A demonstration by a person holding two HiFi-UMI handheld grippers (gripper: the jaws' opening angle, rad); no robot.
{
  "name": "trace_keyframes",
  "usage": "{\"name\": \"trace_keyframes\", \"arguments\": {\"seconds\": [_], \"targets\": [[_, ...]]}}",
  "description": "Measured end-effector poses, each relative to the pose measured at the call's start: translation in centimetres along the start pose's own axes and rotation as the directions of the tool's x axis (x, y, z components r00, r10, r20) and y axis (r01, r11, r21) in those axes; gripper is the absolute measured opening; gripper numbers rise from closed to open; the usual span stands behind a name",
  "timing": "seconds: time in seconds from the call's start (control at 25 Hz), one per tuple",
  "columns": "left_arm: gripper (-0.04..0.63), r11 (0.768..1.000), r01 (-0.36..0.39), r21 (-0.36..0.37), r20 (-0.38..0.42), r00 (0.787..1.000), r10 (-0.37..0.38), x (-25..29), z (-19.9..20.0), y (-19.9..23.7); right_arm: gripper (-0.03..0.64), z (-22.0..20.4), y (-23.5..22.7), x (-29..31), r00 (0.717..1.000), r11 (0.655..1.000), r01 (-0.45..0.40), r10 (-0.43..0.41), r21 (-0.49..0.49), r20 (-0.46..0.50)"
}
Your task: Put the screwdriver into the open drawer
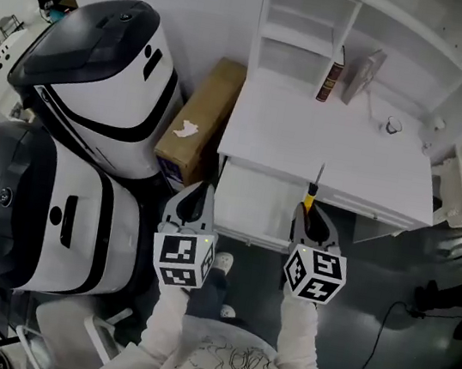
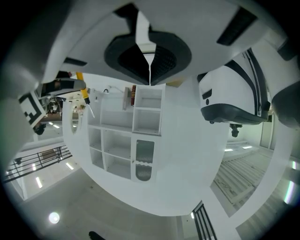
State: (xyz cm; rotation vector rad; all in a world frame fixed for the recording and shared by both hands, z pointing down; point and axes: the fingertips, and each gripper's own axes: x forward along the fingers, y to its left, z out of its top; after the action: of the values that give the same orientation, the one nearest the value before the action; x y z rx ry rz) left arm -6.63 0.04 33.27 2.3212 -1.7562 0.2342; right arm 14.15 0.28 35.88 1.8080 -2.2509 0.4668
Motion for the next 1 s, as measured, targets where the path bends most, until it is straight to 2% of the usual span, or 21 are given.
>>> {"name": "trace_keyframes", "arguments": {"seconds": [0.48,1.0], "targets": [[0.009,0.998,0.057,0.006,-0.03,0.998,-0.057,10.8,2.3,3.1,0.072,2.4,-2.1,9.4,0.998,0.999,0.045,-0.045,0.014,-0.04],[0.009,0.992,0.126,0.004,-0.104,0.987,-0.125,18.2,0.5,4.1,0.072,1.0,-3.3,15.7,0.991,0.997,0.068,-0.064,0.027,-0.114]]}}
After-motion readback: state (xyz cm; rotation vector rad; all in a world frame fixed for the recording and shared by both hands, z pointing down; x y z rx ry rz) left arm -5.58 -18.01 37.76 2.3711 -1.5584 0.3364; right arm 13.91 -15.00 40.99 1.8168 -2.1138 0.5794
